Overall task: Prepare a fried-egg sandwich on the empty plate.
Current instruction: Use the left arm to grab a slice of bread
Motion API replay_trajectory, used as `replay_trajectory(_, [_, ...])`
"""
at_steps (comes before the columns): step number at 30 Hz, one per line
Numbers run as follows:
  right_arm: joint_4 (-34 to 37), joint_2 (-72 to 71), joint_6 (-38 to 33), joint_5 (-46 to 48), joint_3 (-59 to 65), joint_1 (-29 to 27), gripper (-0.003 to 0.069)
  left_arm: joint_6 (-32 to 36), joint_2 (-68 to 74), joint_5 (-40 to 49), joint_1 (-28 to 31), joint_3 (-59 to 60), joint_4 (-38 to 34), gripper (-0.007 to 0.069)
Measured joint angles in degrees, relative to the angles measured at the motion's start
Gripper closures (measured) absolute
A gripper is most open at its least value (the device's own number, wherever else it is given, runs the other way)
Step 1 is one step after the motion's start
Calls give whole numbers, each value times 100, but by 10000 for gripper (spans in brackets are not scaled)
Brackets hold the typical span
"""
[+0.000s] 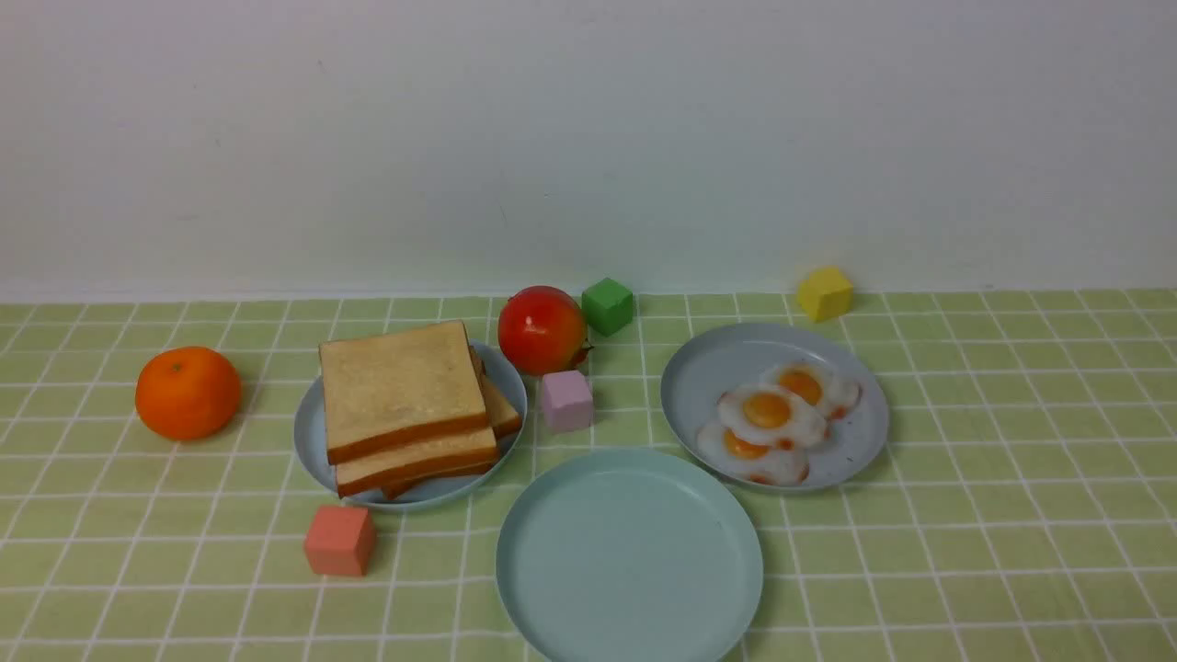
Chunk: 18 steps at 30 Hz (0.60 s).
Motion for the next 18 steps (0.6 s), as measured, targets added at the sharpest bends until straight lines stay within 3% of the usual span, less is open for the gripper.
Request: replay_trajectory(18, [0, 0, 0, 0, 0, 0, 421, 0, 0, 0, 0, 0, 6, 459])
